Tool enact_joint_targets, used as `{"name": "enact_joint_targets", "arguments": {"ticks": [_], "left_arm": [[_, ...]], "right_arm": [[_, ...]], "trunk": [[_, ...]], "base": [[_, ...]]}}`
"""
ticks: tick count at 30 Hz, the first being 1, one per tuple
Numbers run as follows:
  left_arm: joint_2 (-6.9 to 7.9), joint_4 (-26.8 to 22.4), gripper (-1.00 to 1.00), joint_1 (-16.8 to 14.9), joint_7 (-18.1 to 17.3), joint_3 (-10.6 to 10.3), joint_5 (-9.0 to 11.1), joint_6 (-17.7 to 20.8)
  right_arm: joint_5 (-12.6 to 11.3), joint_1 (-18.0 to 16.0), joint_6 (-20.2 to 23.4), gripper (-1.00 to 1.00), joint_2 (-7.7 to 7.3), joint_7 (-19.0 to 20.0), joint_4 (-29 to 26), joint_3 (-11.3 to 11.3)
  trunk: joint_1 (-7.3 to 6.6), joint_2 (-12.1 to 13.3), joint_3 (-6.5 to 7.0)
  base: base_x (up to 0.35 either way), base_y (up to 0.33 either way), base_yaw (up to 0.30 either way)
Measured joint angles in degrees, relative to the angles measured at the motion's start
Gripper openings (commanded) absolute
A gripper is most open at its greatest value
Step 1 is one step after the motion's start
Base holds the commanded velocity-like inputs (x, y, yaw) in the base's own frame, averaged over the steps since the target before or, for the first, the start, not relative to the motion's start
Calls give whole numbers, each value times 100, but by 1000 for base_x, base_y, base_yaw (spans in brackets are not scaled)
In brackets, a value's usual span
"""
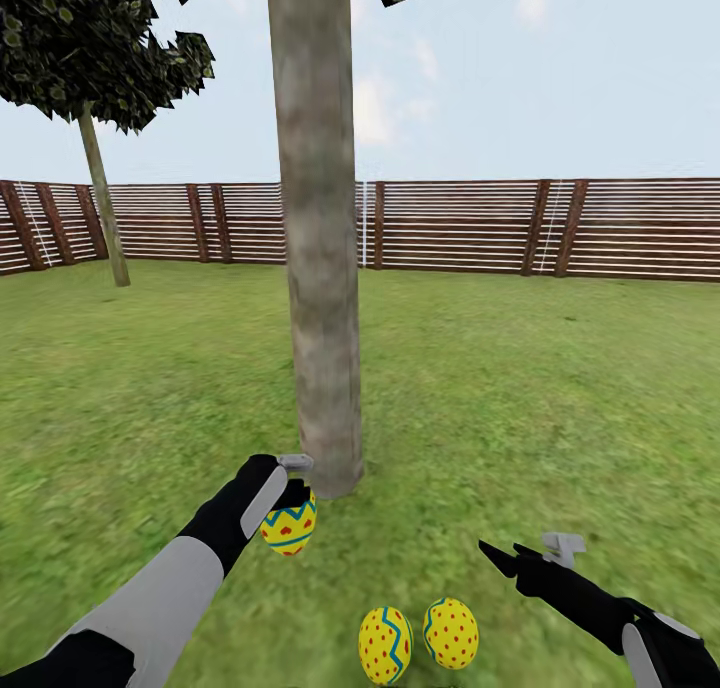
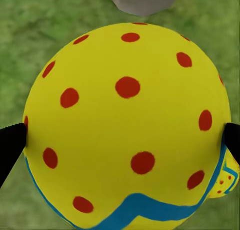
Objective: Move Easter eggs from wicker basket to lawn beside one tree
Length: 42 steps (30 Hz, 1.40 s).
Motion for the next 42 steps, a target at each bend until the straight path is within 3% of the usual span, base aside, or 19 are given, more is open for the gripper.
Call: {"name": "enact_joint_targets", "arguments": {"ticks": [11,15,18,21,23,25,42], "left_arm": [[-8,14,-100,0,-2,-25,-23,-226],[-37,296,-100,-11,-10,-22,-15,-223],[-49,377,-100,-16,-19,-21,-13,-223],[-52,396,-100,-17,-118,-26,-16,-218],[-53,402,-100,-18,-188,-29,-19,-216],[-53,404,-100,-18,-214,-30,-21,-211],[-53,406,-100,-18,-235,-30,-22,-197]], "right_arm": [[0,0,0,100,0,-17,0,16],[0,0,0,100,0,26,-11,-2],[-11,1,-1,100,0,71,-95,-13],[-17,6,8,100,0,385,-269,-96],[-6,8,31,100,0,768,-344,-344],[-4,8,33,100,0,905,-365,-441],[-7,8,28,100,0,1003,-358,-499]], "trunk": [[242,-441,-198],[330,-601,-269],[338,-606,-336],[346,-610,-402],[351,-613,-447],[356,-616,-491],[400,-639,-868]], "base": [[0,0,0],[0,0,0],[0,0,0],[0,0,0],[0,0,0],[0,0,0],[0,0,0]]}}
